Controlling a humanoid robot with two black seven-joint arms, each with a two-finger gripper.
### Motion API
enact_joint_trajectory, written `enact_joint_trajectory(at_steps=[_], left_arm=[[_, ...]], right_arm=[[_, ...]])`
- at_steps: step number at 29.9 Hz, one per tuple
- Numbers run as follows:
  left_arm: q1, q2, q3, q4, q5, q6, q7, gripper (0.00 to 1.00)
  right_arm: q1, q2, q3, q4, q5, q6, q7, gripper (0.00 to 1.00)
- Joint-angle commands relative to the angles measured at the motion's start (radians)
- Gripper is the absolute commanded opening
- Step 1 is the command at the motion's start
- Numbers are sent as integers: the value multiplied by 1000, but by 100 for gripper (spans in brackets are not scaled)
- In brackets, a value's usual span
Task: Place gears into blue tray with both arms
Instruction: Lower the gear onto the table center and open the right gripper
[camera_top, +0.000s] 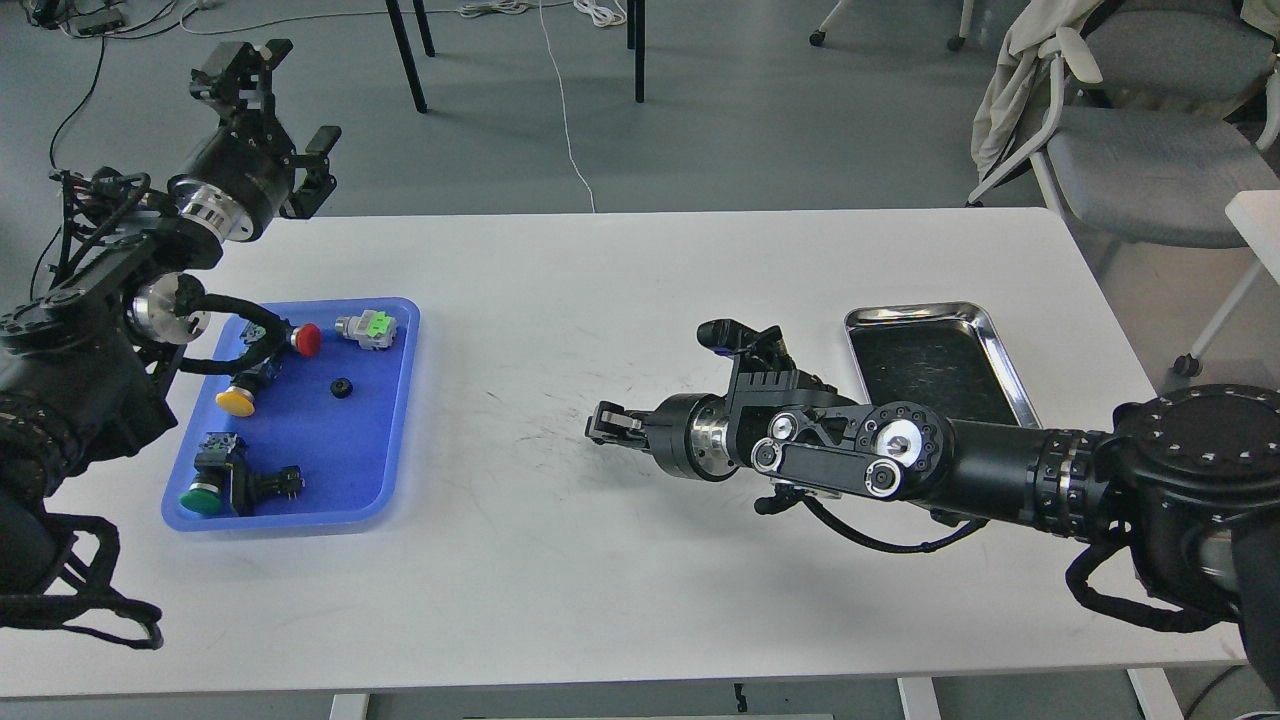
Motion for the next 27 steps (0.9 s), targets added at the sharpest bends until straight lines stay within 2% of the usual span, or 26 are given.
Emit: enact_joint_trajectory(at_steps=[1,2,4,6,11,15,21,27], left_arm=[[1,-2,1,0,0,0,-5,97],[1,-4,1,0,0,0,-4,97],[1,-10,1,0,0,1,-5,97],[1,-11,1,0,0,6,-4,97],[0,-24,4,-1,0,14,-4,97],[-2,-27,6,-1,2,17,-4,97],[-2,-28,15,-3,5,60,2,97],[-6,-24,18,-8,15,61,4,97]], right_arm=[[-2,0,-2,-2,-6,-1,4,19],[-2,0,-2,-2,-6,-1,6,24],[-2,0,-2,-3,-3,-10,9,45],[-2,0,0,-6,-1,-16,11,58],[-2,0,2,-24,4,-21,21,72],[1,0,17,-28,5,-22,37,88],[11,0,181,-90,7,-32,38,94],[22,0,418,-173,10,-21,40,96]])
